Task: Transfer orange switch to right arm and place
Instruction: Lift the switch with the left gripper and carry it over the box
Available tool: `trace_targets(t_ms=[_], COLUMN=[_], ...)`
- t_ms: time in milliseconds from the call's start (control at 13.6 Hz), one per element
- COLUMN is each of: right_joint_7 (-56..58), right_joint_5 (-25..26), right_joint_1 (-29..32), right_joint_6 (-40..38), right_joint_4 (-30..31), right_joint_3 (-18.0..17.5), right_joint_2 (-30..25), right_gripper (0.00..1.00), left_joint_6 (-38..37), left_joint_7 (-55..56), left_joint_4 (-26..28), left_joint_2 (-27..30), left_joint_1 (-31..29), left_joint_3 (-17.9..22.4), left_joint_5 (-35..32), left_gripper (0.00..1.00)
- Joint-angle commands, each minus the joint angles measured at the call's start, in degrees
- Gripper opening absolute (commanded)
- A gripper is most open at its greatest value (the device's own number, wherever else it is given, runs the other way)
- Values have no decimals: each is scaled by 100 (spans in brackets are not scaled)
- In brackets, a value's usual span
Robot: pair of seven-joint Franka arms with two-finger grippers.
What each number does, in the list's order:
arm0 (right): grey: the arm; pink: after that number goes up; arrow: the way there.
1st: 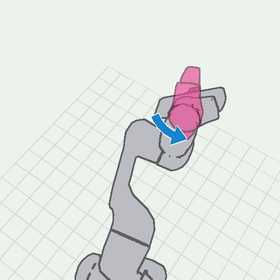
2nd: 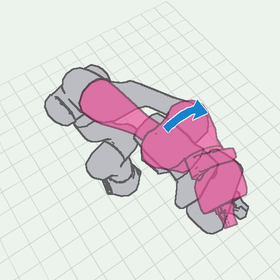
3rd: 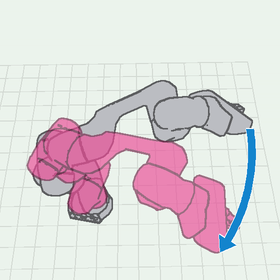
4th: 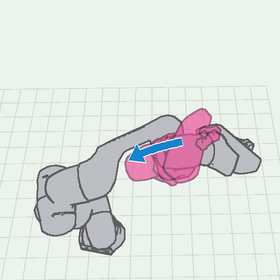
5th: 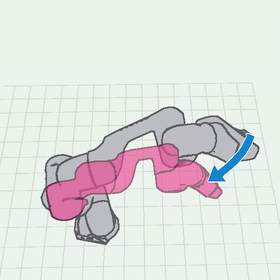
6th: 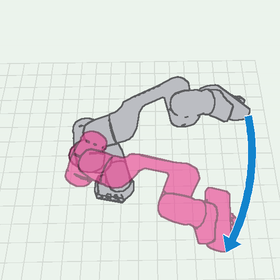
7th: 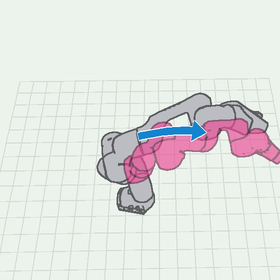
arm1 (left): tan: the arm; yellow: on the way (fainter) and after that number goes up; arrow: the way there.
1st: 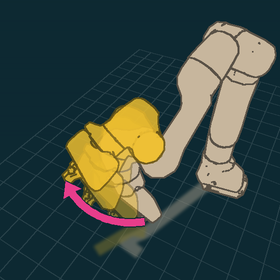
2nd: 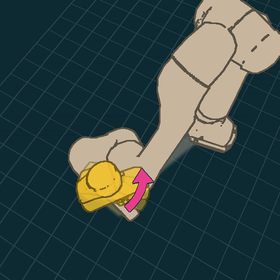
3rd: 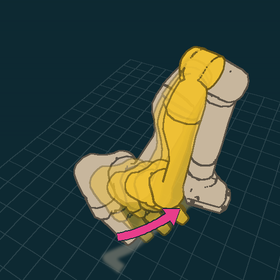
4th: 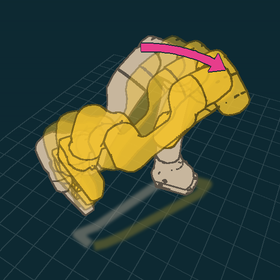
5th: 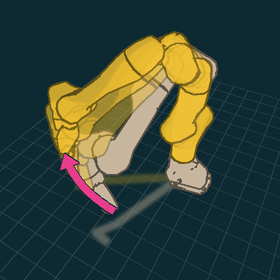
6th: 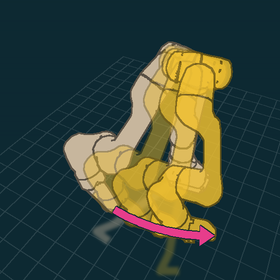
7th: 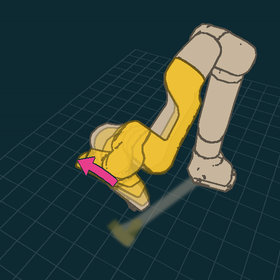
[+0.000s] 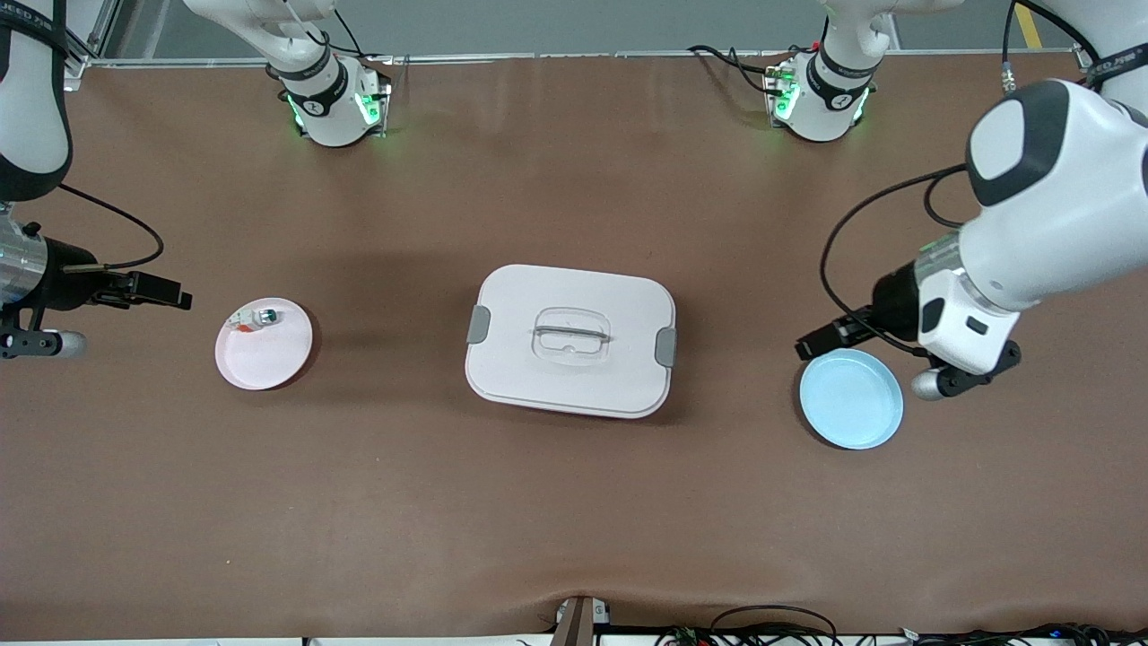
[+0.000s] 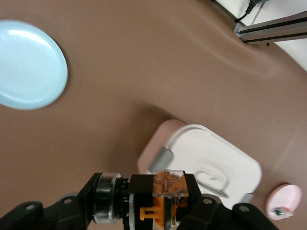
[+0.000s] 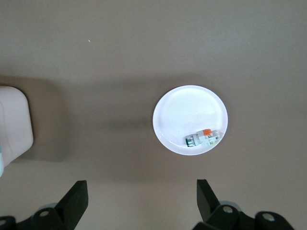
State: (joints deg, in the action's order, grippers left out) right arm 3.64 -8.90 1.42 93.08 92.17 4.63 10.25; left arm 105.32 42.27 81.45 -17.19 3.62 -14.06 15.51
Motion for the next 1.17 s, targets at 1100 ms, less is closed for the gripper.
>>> trace_targets(t_ms=[1100], right_joint_7=[-1277], right_joint_5=[-2484], right_joint_1=[-326], right_joint_6=[105], right_joint_4=[337], right_joint_3=[-67], right_joint_2=[-479], right_gripper=[100], left_joint_6=[4320], left_joint_7=[6148], left_joint_4=[-367], left_joint_2=[-1075], left_joint_1=[2212], left_joint_3=[-721], left_joint_5=[84], left_gripper=[37])
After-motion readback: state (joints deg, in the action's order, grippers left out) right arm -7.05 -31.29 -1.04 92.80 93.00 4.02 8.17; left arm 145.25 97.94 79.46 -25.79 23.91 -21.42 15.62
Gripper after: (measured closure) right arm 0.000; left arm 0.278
